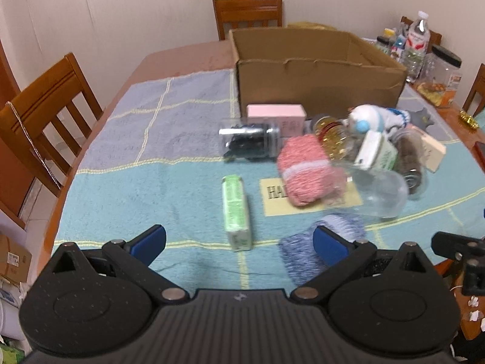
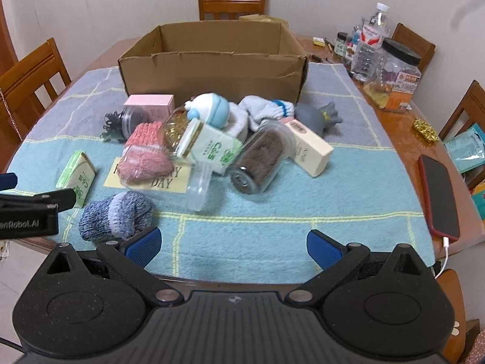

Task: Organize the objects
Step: 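Move the left gripper toward the green C&S tissue pack, then lower the left gripper around the green tissue pack and close it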

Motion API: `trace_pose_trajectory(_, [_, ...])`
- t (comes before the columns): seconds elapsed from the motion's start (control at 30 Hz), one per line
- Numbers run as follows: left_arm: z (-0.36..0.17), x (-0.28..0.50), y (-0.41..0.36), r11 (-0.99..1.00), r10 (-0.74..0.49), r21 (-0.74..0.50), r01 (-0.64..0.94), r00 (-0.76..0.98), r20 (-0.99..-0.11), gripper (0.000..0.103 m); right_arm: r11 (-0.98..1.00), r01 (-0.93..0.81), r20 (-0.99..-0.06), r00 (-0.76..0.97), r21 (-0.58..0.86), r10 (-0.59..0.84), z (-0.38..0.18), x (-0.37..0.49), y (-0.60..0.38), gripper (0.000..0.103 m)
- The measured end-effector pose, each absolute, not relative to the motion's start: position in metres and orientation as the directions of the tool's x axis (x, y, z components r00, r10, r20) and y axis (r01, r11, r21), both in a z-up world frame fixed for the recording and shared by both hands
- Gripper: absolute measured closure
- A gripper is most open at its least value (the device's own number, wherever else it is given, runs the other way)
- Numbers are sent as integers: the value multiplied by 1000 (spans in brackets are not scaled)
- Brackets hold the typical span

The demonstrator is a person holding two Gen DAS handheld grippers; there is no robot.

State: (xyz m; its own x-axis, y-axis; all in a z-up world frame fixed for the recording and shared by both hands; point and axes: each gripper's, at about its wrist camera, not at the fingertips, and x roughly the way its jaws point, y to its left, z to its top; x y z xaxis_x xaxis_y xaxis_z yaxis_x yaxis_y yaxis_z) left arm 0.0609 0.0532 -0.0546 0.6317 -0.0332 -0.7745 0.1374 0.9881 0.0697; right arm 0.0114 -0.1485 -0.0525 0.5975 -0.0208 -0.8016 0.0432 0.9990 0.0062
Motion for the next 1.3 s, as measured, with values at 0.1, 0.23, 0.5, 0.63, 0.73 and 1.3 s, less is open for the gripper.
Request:
trace_pose_trajectory(0.1, [-65,71,63,987,-39,65,148,609,-792,1,999,39,-807,591,27,-2,-57,14,-141,0])
trace_pose_trajectory(0.23, [-82,85,71,983,-41,69,168,578,-815,1,998,27,-813,582,59,32,-63,17,-129,0])
trace_pose_trajectory(0.5, [-98,101,97,986,-40,54,155,543,-839,1,998,21,-825,564,67,43,-69,31,-108,0])
trace_pose_trajectory(0.63, [-98,104,112,988,-56,31,153,537,-842,1,998,15,-828,559,67,47,-70,38,-99,0])
trace_pose_trajectory(0.73, [-98,108,122,990,-32,48,135,539,-842,1,998,9,-827,559,66,50,-69,42,-94,0])
trace_pose_trajectory(1.3, [-112,125,121,975,-66,56,213,523,-850,1,997,27,-821,570,67,40,-64,59,-94,0])
